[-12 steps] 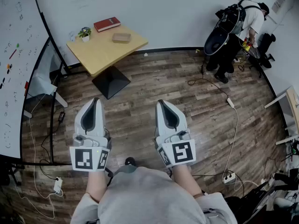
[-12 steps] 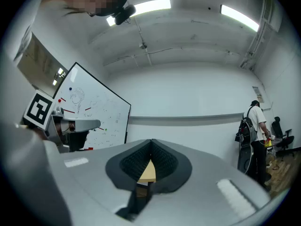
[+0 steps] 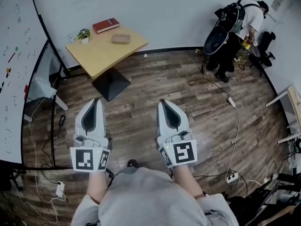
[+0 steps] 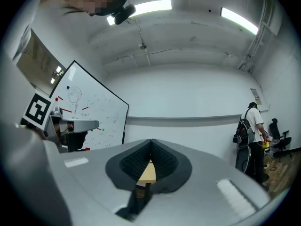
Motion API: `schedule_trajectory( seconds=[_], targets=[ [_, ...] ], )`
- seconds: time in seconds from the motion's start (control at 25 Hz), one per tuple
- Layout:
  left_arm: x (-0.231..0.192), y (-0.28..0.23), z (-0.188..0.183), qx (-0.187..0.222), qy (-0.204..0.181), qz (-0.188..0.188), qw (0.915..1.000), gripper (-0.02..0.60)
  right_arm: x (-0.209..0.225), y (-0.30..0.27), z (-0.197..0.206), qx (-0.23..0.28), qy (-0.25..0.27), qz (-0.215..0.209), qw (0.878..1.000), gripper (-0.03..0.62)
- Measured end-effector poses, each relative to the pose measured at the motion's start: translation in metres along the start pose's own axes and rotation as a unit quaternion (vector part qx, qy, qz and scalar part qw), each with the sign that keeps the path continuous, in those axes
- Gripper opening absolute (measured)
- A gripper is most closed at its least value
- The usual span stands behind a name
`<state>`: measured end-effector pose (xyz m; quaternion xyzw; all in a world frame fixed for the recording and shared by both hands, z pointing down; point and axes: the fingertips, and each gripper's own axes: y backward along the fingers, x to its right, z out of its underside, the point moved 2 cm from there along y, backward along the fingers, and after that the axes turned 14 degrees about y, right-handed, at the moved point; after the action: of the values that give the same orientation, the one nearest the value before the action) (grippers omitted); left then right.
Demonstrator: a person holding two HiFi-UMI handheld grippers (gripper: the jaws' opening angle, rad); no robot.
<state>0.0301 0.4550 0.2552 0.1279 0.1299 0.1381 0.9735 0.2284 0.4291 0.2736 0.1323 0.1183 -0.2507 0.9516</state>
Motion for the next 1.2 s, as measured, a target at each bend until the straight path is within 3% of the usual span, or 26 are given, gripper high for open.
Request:
schedule_trajectory(
  seconds=[0.44,0.72,1.2],
  targets=[
    [-0.035,-0.007,-0.008,0.001,-0.005,0.034,0.9994,0.005,-0.026,-0.024,-0.004,0.033,0.012,0.029,0.999,0.003],
    [-0.051,-0.016,-0.005,-0.001,0.008,0.030,0.9995,0.005,-0.021,-0.037,0.007,-0.001,0.005,0.050,0.999,0.002],
    [-0.092,-0.069,0.005,-0.005,0.004,0.030,0.9995,0.005,-0.013,-0.114,0.032,-0.026,-0.007,0.033,0.999,0.002]
  ],
)
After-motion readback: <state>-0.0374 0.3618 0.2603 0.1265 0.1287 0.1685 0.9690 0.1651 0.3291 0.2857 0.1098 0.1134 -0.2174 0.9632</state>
